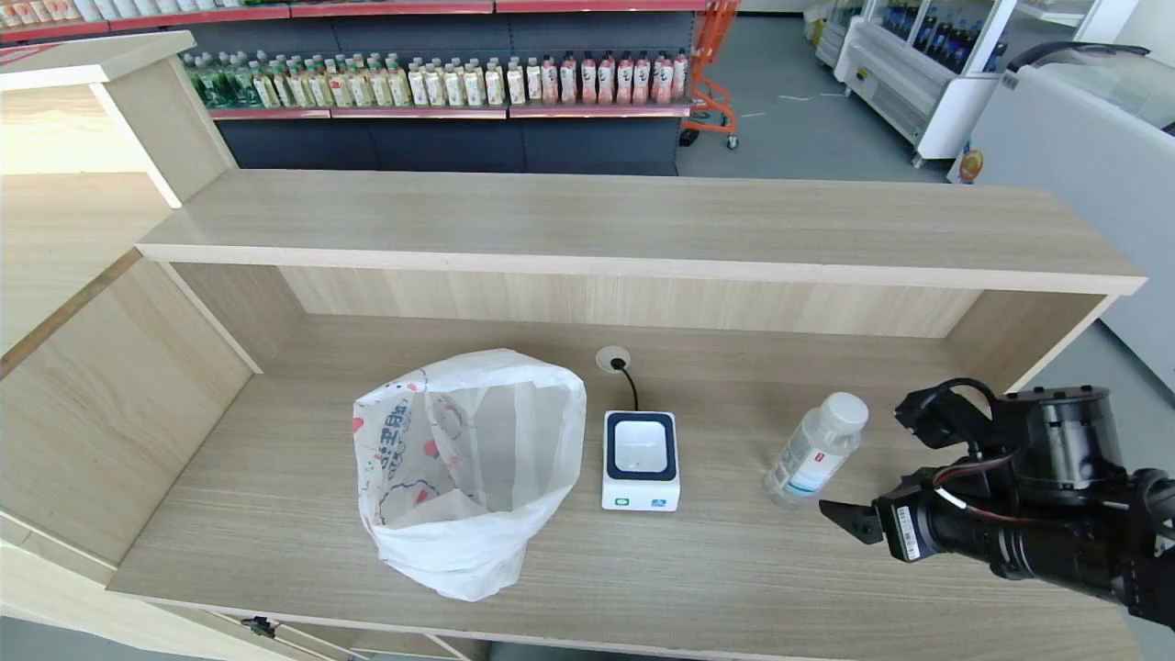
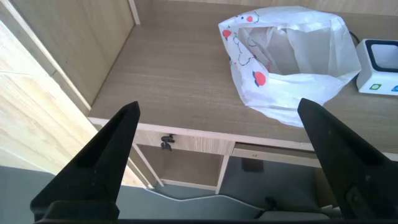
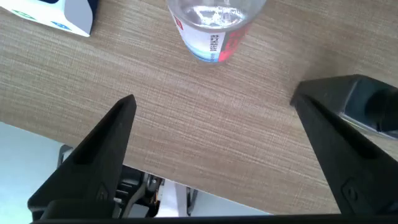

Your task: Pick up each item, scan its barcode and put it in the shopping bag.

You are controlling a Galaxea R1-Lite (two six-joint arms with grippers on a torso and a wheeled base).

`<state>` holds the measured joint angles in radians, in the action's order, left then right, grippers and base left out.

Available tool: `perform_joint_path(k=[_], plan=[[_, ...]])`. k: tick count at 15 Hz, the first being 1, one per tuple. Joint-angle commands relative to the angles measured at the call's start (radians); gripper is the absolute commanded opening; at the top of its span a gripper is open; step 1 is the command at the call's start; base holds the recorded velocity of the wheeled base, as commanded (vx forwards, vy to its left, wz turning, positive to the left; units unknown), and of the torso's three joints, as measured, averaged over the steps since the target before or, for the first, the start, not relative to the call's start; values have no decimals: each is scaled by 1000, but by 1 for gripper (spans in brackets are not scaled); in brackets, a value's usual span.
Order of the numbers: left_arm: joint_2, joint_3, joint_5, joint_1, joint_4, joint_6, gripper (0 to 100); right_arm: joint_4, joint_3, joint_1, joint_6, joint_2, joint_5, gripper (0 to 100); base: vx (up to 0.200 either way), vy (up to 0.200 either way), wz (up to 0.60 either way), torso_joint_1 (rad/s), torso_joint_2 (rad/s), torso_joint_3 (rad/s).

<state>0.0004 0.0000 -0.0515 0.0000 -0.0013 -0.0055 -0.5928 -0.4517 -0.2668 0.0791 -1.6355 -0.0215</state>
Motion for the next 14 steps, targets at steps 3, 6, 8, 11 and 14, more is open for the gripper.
perform_joint_path(k=[3, 6, 8, 11, 14], plan=[[0, 0, -1, 0, 0, -1, 100, -159, 5, -25, 71, -153, -6, 100, 0, 0, 0, 0, 0, 0], [0, 0, -1, 0, 0, -1, 100, -277, 1, -25, 120, -213, -5, 100, 0, 0, 0, 0, 0, 0], [0, 0, -1, 0, 0, -1, 100, -306, 2, -25, 123, -234, -6, 100, 0, 0, 0, 0, 0, 0], [0, 0, -1, 0, 0, -1, 100, -348, -7, -25, 125, -267, -5, 100, 0, 0, 0, 0, 0, 0], [0, 0, -1, 0, 0, -1, 100, -389, -25, -32, 137, -291, -3, 100, 0, 0, 0, 0, 0, 0]])
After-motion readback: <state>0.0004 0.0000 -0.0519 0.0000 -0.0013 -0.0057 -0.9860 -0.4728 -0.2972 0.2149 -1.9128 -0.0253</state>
